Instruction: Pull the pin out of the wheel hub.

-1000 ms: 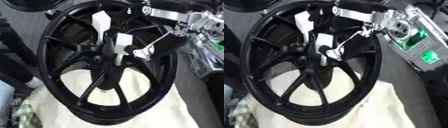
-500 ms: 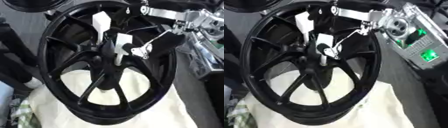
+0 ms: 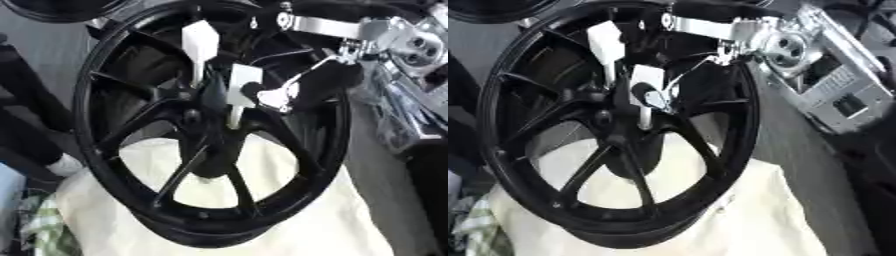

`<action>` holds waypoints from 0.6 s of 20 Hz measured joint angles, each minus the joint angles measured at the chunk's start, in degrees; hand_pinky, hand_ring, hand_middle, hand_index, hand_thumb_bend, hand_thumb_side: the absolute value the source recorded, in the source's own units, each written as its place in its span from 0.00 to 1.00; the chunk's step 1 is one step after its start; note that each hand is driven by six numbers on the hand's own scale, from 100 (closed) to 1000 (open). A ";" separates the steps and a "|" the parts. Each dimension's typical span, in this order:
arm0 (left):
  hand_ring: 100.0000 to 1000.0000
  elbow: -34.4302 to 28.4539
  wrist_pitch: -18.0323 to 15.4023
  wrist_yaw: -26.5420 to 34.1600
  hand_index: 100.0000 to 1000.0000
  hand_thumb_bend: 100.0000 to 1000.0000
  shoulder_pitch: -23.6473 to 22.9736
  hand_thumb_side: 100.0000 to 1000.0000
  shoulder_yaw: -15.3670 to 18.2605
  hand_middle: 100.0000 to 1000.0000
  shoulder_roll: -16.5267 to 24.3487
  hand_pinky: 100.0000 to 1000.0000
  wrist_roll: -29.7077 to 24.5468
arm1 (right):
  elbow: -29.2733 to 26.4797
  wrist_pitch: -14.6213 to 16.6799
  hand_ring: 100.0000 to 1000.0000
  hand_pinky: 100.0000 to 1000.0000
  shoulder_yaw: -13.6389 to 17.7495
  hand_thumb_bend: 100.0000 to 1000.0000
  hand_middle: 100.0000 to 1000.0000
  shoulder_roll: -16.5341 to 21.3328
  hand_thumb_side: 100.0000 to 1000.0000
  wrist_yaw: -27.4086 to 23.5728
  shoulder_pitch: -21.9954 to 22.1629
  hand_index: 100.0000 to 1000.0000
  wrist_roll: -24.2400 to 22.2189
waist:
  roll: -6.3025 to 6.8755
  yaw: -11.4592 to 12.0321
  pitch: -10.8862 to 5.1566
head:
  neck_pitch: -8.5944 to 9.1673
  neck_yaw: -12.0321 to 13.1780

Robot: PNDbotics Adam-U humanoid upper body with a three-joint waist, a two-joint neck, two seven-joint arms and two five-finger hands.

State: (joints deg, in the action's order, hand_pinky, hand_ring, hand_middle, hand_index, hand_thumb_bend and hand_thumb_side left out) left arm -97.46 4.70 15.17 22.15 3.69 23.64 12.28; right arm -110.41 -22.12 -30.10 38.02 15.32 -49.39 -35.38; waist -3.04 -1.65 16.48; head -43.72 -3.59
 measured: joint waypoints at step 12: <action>0.69 0.00 0.01 -0.02 0.73 0.01 0.00 0.80 0.00 0.63 0.00 0.61 -0.01 | 1.05 0.75 0.86 0.93 -0.34 0.13 0.70 0.05 0.40 1.08 1.09 0.88 -0.97 | -0.01 0.14 0.00 | 0.00 -0.06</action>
State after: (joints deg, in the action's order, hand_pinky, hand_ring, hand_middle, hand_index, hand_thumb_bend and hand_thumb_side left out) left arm -97.46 4.70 15.14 22.15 3.69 23.64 12.26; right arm -109.36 -21.38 -30.44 38.07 16.40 -48.30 -36.35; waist -3.04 -1.51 16.48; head -43.73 -3.65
